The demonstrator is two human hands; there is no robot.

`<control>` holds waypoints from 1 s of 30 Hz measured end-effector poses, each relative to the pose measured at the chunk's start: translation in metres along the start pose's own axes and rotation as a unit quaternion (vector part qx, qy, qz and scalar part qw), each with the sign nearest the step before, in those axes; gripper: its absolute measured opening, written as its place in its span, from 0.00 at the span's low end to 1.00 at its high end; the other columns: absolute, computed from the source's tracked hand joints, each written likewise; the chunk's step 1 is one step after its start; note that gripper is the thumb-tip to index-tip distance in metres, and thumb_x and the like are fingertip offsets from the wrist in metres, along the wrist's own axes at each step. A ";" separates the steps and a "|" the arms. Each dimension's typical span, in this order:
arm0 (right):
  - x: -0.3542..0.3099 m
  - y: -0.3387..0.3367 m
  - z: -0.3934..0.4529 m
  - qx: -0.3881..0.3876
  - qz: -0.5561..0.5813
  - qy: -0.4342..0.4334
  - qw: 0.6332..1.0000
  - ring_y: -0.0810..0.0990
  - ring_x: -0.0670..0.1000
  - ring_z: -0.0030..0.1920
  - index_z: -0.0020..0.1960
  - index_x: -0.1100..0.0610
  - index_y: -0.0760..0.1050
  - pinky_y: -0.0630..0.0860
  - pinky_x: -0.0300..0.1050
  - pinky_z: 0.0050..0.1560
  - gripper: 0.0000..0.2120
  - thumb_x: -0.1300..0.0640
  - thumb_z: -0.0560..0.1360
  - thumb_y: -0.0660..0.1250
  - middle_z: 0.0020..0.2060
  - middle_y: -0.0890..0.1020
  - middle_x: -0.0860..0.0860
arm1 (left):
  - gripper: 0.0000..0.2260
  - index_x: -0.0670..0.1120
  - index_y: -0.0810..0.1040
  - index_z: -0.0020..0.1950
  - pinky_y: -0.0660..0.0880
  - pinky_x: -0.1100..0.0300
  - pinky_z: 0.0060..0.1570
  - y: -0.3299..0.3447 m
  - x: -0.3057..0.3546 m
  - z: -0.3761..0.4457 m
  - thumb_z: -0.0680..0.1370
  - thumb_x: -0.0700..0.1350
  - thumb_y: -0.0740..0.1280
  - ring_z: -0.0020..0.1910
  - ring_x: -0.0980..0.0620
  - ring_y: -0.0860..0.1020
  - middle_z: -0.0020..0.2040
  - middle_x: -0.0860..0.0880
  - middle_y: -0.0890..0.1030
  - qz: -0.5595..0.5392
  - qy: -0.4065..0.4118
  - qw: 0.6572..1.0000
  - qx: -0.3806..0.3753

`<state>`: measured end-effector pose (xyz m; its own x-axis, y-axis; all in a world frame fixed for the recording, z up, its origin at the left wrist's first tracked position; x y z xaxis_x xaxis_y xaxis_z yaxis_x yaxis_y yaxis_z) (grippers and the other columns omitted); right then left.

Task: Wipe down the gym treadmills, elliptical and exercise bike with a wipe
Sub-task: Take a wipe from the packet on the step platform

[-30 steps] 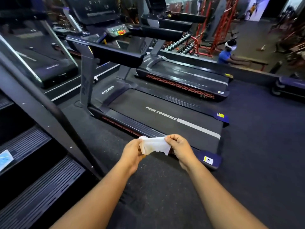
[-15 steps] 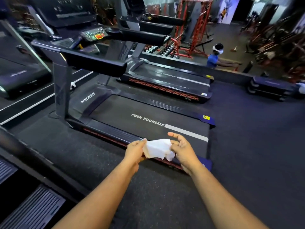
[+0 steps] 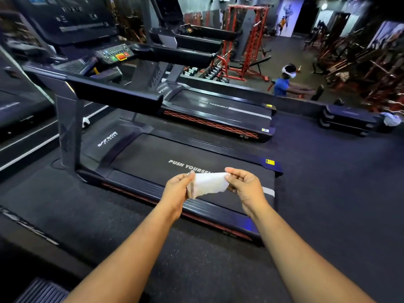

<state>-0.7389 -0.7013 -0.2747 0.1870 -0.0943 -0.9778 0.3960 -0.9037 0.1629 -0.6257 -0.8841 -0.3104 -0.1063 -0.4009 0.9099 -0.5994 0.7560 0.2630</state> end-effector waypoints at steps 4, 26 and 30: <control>-0.022 0.012 0.031 -0.040 -0.014 -0.029 0.999 0.82 0.49 0.41 0.57 0.58 0.82 0.80 0.41 0.40 0.12 0.70 0.76 0.71 0.42 0.83 0.54 | 0.09 0.40 0.84 0.53 0.77 0.57 0.36 0.004 0.027 0.018 0.81 0.45 0.70 0.41 0.47 0.82 0.45 0.43 0.86 0.070 0.028 0.997 0.005; -0.105 0.021 0.176 -0.215 -0.028 -0.048 0.975 0.83 0.50 0.41 0.58 0.56 0.80 0.80 0.45 0.40 0.16 0.71 0.76 0.69 0.42 0.84 0.53 | 0.13 0.41 0.81 0.37 0.80 0.51 0.43 0.038 0.120 0.078 0.75 0.48 0.77 0.35 0.52 0.80 0.40 0.44 0.86 0.194 0.129 0.949 0.213; -0.112 0.020 0.189 -0.197 -0.054 -0.086 0.975 0.81 0.47 0.40 0.54 0.57 0.81 0.78 0.40 0.40 0.14 0.72 0.73 0.72 0.41 0.82 0.52 | 0.16 0.43 0.83 0.36 0.74 0.56 0.40 0.024 0.129 0.072 0.77 0.54 0.73 0.33 0.52 0.76 0.34 0.47 0.83 0.261 0.133 0.915 0.279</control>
<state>-0.9218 -0.7877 -0.1866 -0.0159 -0.1065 -0.9942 0.7266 -0.6843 0.0616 -0.7107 -0.9545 -0.2097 -0.3410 0.1360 0.9302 -0.8414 0.3971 -0.3665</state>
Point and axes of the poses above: each hand's wrist, its own z-axis towards the middle knuckle, its own y-axis out of the palm, x = y × z, the point moved 10 cm from there along z, towards the middle knuckle
